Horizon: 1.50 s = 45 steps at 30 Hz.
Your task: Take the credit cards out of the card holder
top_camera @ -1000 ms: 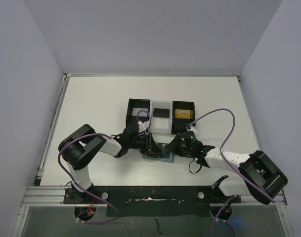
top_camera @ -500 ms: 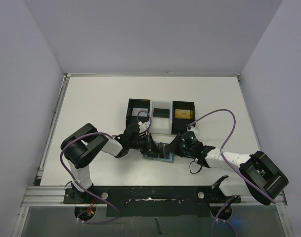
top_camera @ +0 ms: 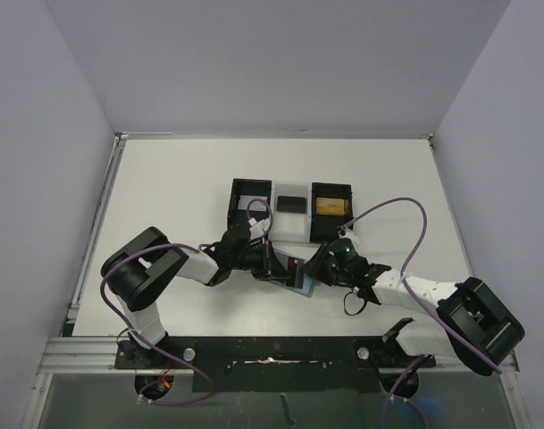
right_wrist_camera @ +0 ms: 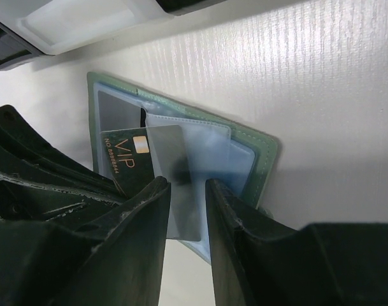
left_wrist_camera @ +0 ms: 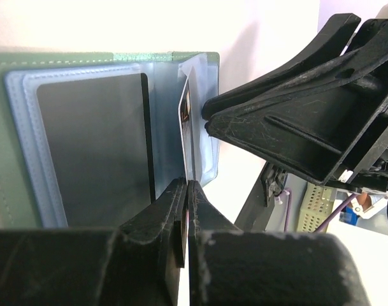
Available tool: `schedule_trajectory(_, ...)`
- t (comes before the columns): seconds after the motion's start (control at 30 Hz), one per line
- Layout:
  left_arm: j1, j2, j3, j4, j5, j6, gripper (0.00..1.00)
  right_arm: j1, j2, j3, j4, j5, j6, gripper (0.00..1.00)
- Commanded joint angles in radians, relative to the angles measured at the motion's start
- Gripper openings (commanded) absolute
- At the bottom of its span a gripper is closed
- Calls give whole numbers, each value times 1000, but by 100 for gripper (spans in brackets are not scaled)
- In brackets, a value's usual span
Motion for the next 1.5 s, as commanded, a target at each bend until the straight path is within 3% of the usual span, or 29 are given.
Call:
schedule_trajectory(0.0,-7,-58,-9,-27,-10,48,0,3,-35,38,-98,25,-43,31)
schedule_trajectory(0.13,-7,-81,-15,-52,-43,58,0,3,-85,46,-99,15,-55,32)
schedule_trajectory(0.3,-7,-87,28,-99,-52,83,0,3,-139,12,55,-57,-62,36)
schedule_trajectory(0.63,-7,-137,13,-130,-32,94,0,-4,48,42,118,-89,-43,39)
schedule_trajectory(0.83,6,-202,-8,-234,-89,143,0,-3,77,66,29,-43,-44,39)
schedule_trajectory(1.2,15,-358,-66,-231,-223,173,0,-18,-136,43,87,-56,-169,76)
schedule_trajectory(1.47,33,-540,-149,-112,-254,190,0,-27,-302,-98,393,-42,-270,85)
